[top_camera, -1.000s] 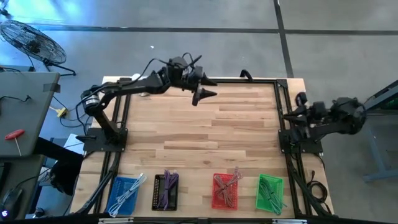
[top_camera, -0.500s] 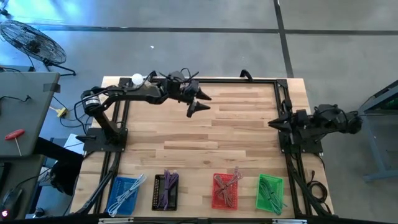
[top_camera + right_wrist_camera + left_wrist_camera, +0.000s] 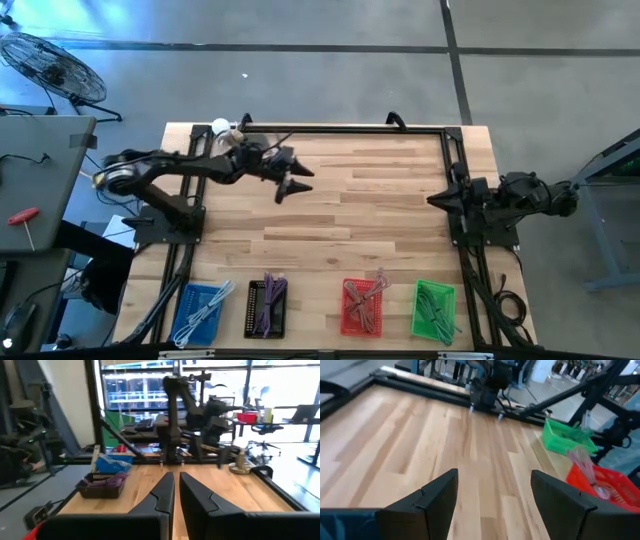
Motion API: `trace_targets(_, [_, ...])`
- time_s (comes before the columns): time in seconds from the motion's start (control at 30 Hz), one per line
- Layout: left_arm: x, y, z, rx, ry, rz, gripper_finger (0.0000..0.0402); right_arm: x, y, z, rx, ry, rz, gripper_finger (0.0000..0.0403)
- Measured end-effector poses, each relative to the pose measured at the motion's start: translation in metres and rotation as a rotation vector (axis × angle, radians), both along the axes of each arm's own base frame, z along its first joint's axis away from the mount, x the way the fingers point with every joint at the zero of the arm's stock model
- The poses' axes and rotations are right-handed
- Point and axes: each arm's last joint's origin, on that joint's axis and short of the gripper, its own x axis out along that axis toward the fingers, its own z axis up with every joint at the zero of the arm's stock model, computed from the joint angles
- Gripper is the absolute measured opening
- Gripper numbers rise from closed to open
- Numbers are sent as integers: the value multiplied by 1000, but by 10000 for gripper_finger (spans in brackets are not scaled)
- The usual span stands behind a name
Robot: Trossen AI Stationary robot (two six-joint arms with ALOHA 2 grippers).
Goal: Pick & Place USB Port
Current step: Return to Home Position
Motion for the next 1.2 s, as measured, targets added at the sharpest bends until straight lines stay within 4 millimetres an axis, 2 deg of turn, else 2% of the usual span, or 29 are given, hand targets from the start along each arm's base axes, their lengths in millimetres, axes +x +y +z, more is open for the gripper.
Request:
trace_targets(0.13, [-31, -14, -3, -9, -18, 23, 244, 0, -1, 1, 5, -14, -21, 20])
trace_targets(0.37, [-83, -41, -26, -50, -29, 5, 244, 0, -1, 2, 1, -20, -21, 18])
trace_targets(0.63, [-127, -62, -45, -96, -117, 17, 244, 3, 0, -1, -30, -36, -29, 13])
trace_targets(0.83, [-142, -69, -43, -72, -191, 10, 244, 17, 1, -22, -31, -67, -96, 7])
trace_targets(1.0, [-145, -72, -39, -67, -224, -50, 244, 26, 1, -40, 38, -121, -148, 2])
trace_targets(1.2, [-146, -74, -41, -97, -199, -93, 244, 34, 2, -63, -20, -74, -155, 2])
